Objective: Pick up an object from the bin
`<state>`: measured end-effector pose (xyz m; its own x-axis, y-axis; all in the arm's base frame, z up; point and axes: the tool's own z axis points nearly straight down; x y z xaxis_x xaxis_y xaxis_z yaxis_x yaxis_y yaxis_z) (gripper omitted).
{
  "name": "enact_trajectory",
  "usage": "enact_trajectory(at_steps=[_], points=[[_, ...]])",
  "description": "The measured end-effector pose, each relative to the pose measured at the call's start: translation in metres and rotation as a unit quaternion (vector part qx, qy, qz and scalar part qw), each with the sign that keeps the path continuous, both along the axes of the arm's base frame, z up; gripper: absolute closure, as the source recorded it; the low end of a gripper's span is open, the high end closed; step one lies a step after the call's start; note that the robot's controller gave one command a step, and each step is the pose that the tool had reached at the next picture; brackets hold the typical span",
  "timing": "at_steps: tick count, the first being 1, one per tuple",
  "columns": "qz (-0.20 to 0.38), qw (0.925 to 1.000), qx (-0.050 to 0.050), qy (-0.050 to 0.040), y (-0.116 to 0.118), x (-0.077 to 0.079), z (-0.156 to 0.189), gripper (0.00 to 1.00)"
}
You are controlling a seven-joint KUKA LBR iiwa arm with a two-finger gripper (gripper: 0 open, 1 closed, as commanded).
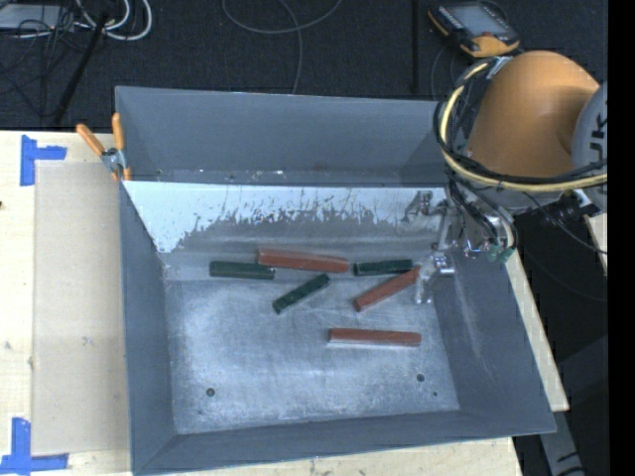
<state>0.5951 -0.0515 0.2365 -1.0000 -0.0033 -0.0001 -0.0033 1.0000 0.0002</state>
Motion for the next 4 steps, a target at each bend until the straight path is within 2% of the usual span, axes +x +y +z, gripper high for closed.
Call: enact_trajectory(at_steps=[1,2,3,4], points=[[0.0,1.0,0.0,0.0,0.0,0.0,0.0,0.0],[-0.011,0.9999,0.0,-0.0027,0.009,-0.007,-0.054,0.0],[-0.012,0.9999,0.0,-0.0016,0.011,-0.009,-0.069,0.0],[0.075,0.9972,0.001,0.0044,0.017,-0.046,-0.093,0.0]])
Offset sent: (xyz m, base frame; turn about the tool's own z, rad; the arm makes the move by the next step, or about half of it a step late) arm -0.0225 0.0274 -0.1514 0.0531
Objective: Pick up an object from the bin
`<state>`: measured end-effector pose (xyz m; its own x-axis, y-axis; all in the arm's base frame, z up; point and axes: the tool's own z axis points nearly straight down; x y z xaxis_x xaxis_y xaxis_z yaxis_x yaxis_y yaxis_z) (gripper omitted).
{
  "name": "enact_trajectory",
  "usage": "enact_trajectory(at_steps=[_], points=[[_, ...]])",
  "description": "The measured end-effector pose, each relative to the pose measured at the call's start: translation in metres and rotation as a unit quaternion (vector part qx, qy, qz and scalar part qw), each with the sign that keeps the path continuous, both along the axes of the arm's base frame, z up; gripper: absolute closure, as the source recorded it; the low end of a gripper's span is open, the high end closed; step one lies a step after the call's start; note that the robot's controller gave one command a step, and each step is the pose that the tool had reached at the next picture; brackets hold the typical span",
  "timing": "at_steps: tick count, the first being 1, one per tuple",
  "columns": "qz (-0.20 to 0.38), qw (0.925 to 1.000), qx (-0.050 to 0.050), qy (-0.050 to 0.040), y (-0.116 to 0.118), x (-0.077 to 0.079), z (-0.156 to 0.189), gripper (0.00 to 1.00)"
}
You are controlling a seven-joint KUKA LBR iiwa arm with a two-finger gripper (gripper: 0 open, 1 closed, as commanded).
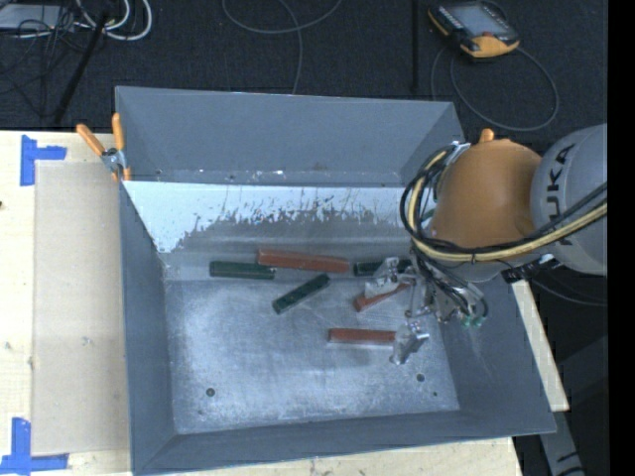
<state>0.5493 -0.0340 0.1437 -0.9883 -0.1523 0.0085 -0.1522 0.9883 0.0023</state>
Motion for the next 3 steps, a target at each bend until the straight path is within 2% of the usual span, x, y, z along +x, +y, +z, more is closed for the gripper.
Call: enact_trajectory(at_steps=[1,2,3], points=[[0.009,0.9999,0.0,-0.0122,-0.004,0.043,-0.067,1.0],[0.009,0.9999,0.0,-0.0122,-0.004,0.043,-0.067,1.0],[0.006,0.9999,0.0,-0.0083,0.012,0.047,0.093,1.0]])
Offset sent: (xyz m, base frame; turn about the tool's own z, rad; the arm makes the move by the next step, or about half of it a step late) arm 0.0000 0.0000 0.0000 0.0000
